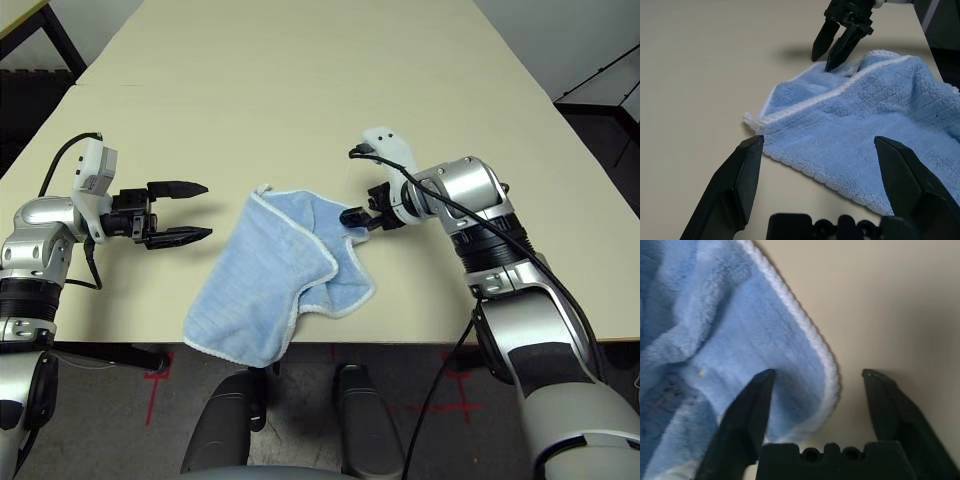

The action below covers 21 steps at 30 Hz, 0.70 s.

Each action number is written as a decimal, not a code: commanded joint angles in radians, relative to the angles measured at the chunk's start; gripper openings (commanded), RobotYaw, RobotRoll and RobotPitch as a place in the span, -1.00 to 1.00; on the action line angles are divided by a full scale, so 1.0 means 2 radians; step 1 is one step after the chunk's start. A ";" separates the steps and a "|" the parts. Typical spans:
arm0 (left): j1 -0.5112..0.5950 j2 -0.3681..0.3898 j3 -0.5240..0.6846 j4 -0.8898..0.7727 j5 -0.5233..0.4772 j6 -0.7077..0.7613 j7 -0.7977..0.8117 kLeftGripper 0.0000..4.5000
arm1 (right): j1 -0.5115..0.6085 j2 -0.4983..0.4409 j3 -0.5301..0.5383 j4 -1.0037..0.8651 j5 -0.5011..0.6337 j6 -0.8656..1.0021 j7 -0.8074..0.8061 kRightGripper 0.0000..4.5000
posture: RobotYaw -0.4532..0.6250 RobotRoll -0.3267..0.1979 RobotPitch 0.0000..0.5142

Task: Fold the towel and set it aside.

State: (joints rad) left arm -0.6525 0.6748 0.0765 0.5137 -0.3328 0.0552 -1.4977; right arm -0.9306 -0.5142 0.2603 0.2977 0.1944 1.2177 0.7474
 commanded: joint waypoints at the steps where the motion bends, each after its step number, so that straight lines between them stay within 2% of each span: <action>1: 0.006 -0.001 -0.007 -0.009 -0.002 0.003 0.000 1.00 | 0.017 -0.011 0.024 0.007 -0.007 -0.003 0.005 0.07 | -0.19 0.25 -0.16; 7: 0.005 0.000 -0.008 -0.009 -0.002 0.003 0.000 1.00 | 0.018 -0.012 0.028 0.011 -0.009 -0.010 0.009 -0.93 | -0.19 0.25 -0.14; 8: 0.005 0.000 -0.008 -0.008 -0.002 0.004 -0.001 1.00 | 0.018 -0.012 0.028 0.011 -0.009 -0.010 0.011 -0.99 | -0.19 0.25 -0.14; 14: 0.003 0.001 -0.008 -0.004 -0.001 0.003 -0.001 1.00 | 0.004 -0.009 0.019 0.018 -0.006 -0.012 0.015 -0.99 | -0.19 0.25 -0.14; 17: 0.003 0.000 -0.007 -0.002 -0.001 0.005 0.002 1.00 | -0.015 0.005 -0.013 0.038 0.002 -0.029 0.009 -0.99 | -0.20 0.25 -0.16; 19: 0.003 -0.003 -0.005 0.000 -0.002 0.007 0.007 1.00 | -0.026 0.021 -0.050 0.056 0.012 -0.065 -0.001 -0.99 | -0.20 0.25 -0.16; 21: 0.004 -0.005 -0.003 -0.001 -0.003 0.010 0.015 1.00 | -0.023 0.030 -0.068 0.066 0.010 -0.144 0.000 -0.99 | -0.21 0.25 -0.16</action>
State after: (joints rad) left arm -0.6526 0.6699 0.0757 0.5147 -0.3328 0.0659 -1.4780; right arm -0.9737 -0.4572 0.1598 0.4092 0.2071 1.0303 0.7505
